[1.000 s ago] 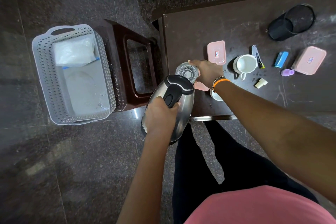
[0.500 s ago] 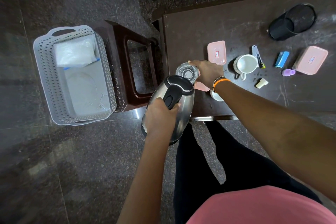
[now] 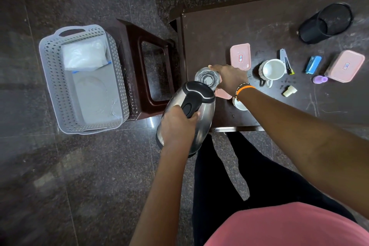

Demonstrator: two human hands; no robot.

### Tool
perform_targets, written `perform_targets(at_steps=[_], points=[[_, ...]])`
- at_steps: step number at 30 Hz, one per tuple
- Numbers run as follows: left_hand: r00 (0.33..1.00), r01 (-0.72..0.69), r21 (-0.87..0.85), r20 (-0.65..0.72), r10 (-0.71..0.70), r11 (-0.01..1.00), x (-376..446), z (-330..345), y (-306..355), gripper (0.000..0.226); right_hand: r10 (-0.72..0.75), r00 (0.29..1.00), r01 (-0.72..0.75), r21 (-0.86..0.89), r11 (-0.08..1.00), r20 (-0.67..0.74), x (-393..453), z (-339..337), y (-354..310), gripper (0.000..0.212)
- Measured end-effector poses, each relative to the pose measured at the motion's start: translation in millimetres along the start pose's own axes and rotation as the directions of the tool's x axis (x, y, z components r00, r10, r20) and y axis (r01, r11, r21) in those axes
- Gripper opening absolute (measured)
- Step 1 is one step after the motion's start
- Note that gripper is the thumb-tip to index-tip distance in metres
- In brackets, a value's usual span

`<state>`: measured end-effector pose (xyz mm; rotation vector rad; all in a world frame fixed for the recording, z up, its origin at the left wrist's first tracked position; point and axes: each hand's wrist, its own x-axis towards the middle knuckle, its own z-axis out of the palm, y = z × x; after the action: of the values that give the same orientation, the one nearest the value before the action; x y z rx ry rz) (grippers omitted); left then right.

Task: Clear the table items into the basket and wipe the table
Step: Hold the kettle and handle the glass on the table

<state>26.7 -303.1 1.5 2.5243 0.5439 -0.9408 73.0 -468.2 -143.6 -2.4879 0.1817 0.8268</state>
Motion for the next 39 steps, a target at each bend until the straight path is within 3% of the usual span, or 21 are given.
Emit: perform_targets(at_steps=[39], points=[[1.000, -0.002, -0.016, 0.002, 0.002, 1.000, -5.2, -3.3, 9.9, 0.038, -0.019, 1.000, 0.019, -0.011, 1.000, -0.013, -2.0, -0.1, 0.3, 0.050]])
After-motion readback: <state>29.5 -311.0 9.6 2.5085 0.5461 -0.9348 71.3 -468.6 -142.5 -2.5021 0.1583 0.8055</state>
